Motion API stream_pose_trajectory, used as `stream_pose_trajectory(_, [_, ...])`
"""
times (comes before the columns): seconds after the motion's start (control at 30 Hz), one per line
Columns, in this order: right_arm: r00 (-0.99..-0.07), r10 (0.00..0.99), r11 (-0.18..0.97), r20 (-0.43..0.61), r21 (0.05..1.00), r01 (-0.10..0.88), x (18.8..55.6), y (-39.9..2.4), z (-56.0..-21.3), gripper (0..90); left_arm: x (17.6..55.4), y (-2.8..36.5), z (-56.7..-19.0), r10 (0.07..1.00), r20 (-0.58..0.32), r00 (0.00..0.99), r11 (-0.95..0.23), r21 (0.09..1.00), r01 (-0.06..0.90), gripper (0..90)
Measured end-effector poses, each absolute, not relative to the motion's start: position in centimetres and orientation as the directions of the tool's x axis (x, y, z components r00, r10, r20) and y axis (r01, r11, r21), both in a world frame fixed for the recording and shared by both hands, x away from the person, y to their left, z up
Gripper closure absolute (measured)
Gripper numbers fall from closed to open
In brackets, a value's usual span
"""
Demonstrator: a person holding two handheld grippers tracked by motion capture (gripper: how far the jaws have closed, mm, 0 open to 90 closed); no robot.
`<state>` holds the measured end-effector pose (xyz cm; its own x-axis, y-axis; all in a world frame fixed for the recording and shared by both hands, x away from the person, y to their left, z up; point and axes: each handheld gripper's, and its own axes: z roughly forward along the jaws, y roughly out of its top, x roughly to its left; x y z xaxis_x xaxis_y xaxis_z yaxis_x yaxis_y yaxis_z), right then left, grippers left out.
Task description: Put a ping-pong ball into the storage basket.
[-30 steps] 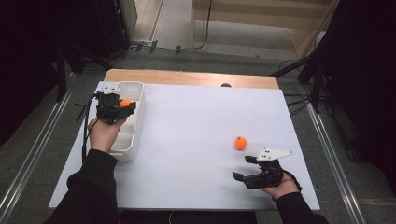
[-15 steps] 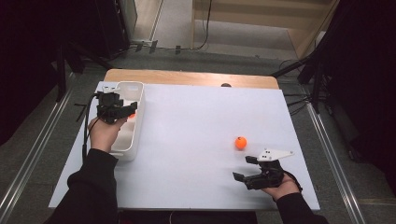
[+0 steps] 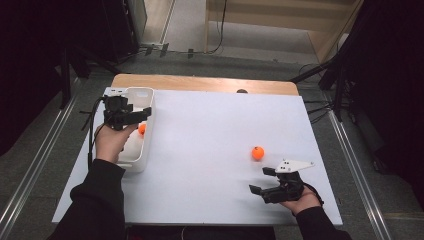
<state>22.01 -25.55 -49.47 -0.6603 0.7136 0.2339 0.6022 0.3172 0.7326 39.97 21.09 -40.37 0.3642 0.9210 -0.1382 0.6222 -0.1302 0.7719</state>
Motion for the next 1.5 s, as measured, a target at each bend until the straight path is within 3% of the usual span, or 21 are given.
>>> stream_pose_trajectory(0.27, [-0.662,0.712,0.319,0.232,0.733,0.600,22.0,-25.5,-49.5,12.6,39.6,20.2,-39.4,0.890,-0.170,0.424,-0.146,0.773,0.618,22.7])
stream_pose_trajectory(0.7, [-0.660,0.713,0.313,0.236,0.735,0.602,21.8,-25.7,-49.5,12.6,38.9,18.3,-38.4,0.838,-0.196,0.509,-0.179,0.782,0.597,22.6])
stream_pose_trajectory(1.5, [-0.668,0.705,0.323,0.237,0.731,0.601,21.7,-25.5,-49.5,12.6,37.7,14.8,-38.5,0.746,-0.164,0.645,-0.285,0.797,0.533,22.6])
